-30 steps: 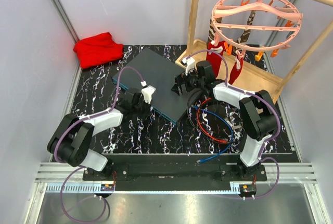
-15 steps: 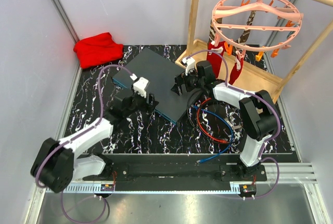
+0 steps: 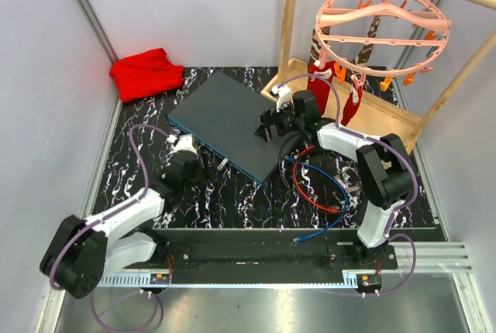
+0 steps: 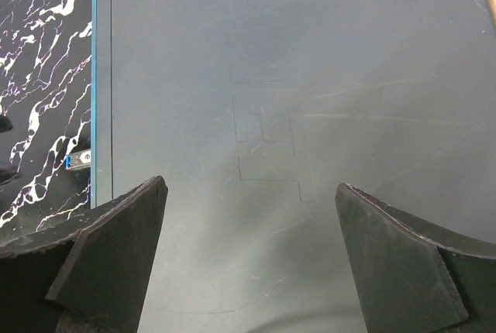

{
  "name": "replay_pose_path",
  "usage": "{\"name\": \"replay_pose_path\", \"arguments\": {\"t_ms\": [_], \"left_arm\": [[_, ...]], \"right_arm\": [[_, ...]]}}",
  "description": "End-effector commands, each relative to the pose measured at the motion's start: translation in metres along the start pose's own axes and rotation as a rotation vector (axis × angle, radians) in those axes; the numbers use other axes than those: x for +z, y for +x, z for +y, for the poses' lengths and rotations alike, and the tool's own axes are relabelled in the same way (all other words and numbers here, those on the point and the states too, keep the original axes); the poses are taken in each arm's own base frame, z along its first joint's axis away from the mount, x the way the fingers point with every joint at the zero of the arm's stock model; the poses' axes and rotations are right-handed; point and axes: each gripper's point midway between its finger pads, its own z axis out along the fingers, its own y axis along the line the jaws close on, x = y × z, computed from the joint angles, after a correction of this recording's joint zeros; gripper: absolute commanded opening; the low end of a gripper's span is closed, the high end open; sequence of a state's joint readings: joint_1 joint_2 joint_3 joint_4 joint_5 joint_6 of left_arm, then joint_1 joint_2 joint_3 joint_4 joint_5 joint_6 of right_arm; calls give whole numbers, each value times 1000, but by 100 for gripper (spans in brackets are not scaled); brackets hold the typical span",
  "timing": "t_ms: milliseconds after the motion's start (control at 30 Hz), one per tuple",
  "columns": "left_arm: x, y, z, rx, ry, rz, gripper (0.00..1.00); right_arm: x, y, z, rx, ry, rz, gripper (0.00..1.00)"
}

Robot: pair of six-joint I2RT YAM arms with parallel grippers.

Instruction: Insert the plug into the switch port

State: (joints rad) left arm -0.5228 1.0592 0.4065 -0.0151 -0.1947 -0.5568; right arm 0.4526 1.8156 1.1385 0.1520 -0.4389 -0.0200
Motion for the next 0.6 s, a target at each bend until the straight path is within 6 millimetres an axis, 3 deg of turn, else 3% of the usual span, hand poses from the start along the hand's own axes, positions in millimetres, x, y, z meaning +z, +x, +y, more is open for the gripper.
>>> {"name": "replay_pose_path", "arguments": {"t_ms": [0, 367, 567], "left_arm": [[12, 3, 16, -100, -135, 13, 73], [38, 15, 14, -111, -200, 117, 73], [40, 16, 15, -121, -210, 114, 73]], "right_arm": [[-2, -19, 0, -15, -2, -45, 100], [-4, -17, 0, -27, 8, -43, 100], [-7, -17, -2, -36, 18, -44, 100]]}}
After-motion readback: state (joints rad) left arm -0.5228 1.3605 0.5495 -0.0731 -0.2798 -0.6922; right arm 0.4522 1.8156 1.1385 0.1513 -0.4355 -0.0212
